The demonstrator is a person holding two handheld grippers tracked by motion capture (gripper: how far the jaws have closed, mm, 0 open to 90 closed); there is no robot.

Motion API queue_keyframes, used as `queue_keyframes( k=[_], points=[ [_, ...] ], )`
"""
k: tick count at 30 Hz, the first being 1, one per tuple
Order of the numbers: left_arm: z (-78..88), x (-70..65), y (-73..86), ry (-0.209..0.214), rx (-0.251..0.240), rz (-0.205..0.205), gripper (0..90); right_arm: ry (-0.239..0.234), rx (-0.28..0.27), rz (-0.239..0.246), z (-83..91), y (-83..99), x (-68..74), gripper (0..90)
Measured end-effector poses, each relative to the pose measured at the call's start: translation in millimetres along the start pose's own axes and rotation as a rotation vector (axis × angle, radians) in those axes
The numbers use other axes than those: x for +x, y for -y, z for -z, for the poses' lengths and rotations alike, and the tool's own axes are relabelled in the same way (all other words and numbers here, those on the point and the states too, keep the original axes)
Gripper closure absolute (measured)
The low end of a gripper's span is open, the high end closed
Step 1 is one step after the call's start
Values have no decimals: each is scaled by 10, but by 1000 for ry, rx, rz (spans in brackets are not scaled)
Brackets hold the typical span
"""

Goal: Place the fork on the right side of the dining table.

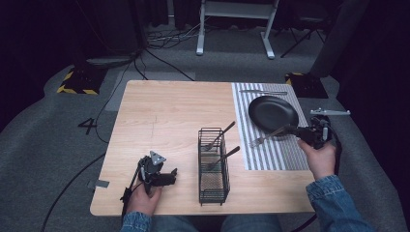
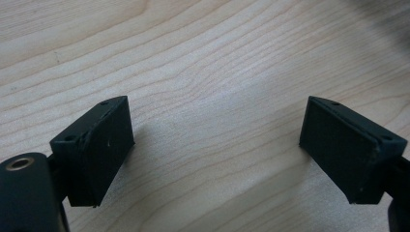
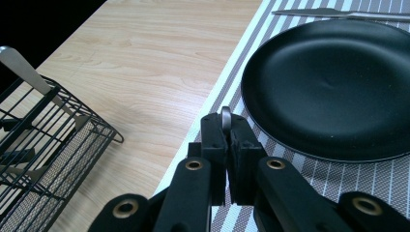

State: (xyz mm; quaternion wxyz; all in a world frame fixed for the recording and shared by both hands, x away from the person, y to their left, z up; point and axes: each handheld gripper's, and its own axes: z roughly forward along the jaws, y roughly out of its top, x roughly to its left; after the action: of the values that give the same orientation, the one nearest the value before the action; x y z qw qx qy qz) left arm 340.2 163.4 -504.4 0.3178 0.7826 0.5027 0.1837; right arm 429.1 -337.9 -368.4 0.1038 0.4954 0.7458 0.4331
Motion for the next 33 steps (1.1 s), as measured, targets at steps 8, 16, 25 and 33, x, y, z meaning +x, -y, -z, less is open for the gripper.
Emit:
queue_keyframes(
  k=[8,16,25,33],
  points=[
    [0,0,0,0,0,0,119,1,16,-36,-21,-21,-41,865],
    [0,0,0,0,1,0,119,23,64,-62,-86,-65,-131,785],
    [0,0,0,0,0,0,119,56,107,-67,-179,-130,-223,710],
    [0,0,0,0,0,0,119,83,138,-82,-215,-118,-320,660]
  ],
)
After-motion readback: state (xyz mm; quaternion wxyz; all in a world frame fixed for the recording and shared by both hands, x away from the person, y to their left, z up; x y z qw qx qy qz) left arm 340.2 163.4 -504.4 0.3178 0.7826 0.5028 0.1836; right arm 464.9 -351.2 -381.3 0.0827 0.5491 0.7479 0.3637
